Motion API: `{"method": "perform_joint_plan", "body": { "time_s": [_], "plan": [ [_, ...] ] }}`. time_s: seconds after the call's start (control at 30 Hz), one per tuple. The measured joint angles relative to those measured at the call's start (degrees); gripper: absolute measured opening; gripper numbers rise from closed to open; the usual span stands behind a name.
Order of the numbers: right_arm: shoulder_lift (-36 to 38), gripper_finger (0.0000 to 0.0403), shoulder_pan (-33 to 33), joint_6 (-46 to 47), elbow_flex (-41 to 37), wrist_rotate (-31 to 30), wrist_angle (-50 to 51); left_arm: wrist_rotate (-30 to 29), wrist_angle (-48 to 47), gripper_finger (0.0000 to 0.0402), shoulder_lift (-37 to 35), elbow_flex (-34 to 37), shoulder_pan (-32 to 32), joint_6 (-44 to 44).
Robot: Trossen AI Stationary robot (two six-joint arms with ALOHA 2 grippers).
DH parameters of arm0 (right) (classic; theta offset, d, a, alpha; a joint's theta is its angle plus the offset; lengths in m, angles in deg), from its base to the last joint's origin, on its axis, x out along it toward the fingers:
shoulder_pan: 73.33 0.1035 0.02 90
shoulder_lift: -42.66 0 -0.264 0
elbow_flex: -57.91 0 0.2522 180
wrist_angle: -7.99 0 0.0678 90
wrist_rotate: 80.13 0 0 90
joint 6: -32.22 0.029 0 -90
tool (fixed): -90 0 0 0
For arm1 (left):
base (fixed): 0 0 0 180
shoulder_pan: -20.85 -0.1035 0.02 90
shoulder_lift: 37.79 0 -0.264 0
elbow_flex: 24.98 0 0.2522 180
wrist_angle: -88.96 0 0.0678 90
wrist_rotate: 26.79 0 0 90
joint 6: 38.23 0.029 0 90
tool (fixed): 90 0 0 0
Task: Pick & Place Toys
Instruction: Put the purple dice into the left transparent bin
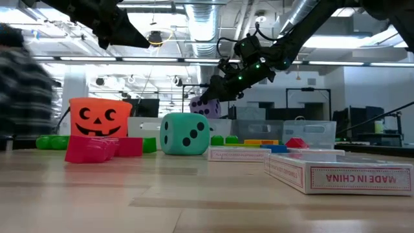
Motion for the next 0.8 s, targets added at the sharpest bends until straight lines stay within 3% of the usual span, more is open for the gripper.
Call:
{"method": "perform_joint_plan", "body": {
  "time_s": [0.67, 0.8],
  "plan": [
    [1.3, 0.04, 2.6, 0.8, 0.0, 1.1, 3.5, 0.0, 0.0, 0.0, 0.0, 0.0, 0.0, 0.0],
    [3.4, 0.04, 3.9, 0.6, 0.0, -2.1, 2.6, 0.0, 0.1, 0.0, 0.0, 0.0, 0.0, 0.0]
  ]
}}
